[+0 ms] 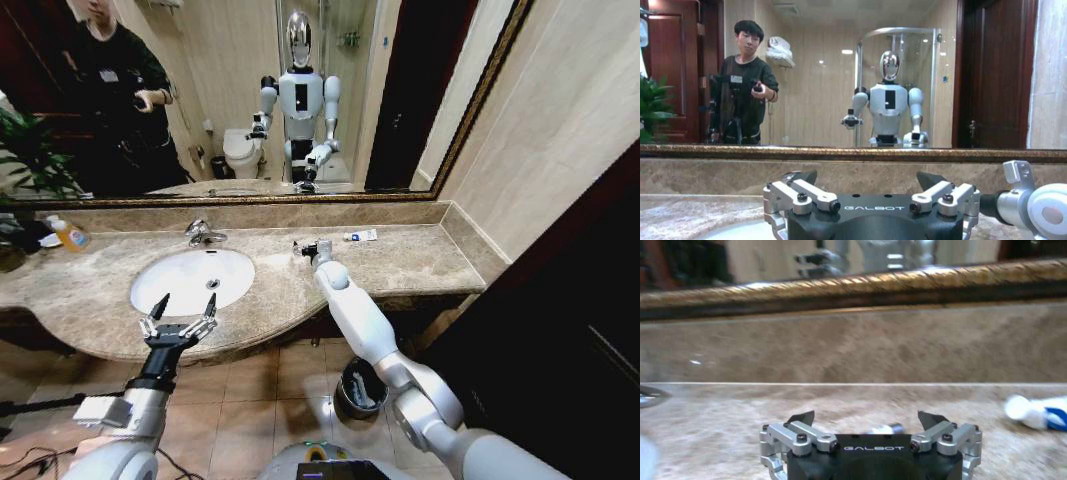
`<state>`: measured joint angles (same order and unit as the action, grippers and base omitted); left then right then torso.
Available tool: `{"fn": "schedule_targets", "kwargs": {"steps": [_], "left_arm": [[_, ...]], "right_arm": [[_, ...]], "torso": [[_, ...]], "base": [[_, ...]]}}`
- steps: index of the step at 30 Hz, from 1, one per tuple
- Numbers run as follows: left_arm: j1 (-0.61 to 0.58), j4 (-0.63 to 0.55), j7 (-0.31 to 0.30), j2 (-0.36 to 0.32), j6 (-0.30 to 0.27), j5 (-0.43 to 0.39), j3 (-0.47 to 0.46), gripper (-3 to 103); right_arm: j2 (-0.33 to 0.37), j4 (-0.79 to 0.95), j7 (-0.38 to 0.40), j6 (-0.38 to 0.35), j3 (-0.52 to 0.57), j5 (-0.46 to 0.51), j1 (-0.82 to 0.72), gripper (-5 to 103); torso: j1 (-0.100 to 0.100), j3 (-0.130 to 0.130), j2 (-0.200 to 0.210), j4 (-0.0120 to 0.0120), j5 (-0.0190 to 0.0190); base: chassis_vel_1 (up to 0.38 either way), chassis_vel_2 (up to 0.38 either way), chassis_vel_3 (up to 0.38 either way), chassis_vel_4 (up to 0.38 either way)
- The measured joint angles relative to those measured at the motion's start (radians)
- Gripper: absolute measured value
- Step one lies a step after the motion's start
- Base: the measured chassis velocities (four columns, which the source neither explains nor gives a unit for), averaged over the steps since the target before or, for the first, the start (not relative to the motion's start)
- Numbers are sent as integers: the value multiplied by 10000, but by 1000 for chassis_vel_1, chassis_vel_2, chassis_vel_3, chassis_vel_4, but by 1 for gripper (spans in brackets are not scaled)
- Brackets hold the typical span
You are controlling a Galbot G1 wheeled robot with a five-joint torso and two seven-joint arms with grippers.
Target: Pick up the trash from the sink and place it in the trash bin.
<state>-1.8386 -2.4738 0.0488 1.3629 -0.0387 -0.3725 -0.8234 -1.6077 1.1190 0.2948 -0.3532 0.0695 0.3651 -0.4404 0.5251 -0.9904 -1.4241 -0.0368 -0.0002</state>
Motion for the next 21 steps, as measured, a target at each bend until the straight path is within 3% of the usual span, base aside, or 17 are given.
{"fn": "schedule_targets", "kwargs": {"steps": [7,21], "left_arm": [[0,0,0,0,0,0,0,100],[0,0,1,0,0,0,0,100]], "right_arm": [[0,-241,399,31,55,588,60,100],[-66,-583,-1042,879,-183,95,-75,100]], "torso": [[0,0,0,0,3],[-1,0,0,-1,2]], "base": [[0,0,0,0],[0,0,0,0]]}}
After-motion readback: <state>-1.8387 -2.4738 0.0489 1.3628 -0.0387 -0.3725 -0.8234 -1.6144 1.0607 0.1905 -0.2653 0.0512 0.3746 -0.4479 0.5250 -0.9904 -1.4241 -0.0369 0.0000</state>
